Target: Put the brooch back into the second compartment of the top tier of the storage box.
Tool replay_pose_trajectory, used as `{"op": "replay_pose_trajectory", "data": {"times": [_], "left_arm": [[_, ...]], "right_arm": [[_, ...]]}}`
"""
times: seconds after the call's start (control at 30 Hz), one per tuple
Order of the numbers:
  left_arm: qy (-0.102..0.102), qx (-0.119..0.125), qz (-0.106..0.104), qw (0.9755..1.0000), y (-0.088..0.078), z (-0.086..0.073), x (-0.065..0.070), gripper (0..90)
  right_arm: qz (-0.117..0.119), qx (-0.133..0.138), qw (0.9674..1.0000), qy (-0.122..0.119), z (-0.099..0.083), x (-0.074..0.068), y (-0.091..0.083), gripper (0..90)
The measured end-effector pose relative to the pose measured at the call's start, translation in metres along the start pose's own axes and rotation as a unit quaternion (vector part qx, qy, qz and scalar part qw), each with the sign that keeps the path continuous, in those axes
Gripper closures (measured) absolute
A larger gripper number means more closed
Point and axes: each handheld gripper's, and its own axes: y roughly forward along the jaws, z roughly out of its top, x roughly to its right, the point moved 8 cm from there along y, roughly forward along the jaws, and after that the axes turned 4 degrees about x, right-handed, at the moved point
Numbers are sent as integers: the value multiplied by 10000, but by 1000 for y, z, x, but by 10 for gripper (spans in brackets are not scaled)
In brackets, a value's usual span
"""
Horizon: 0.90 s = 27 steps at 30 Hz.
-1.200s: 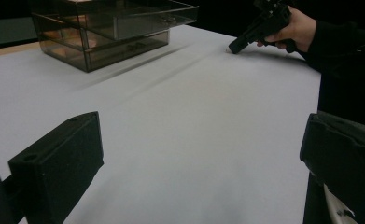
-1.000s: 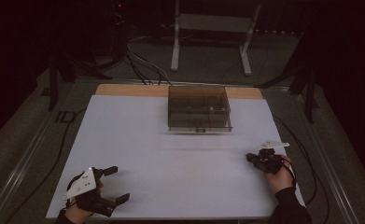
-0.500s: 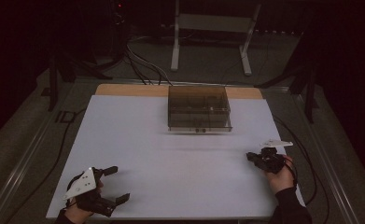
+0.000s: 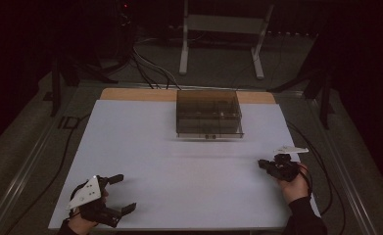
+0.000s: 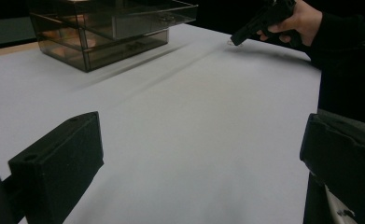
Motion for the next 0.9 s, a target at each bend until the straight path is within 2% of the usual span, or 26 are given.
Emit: {"op": "replay_pose_trajectory", "data": {"times": [0.43, 0.9], "left_arm": [[0, -9, 2, 10000, 1, -1, 0, 5], [16, -61, 4, 10000, 2, -2, 0, 5]], "right_arm": [[88, 33, 10000, -3, 7, -12, -3, 857], [206, 79, 9996, -157, 15, -28, -6, 857]]}}
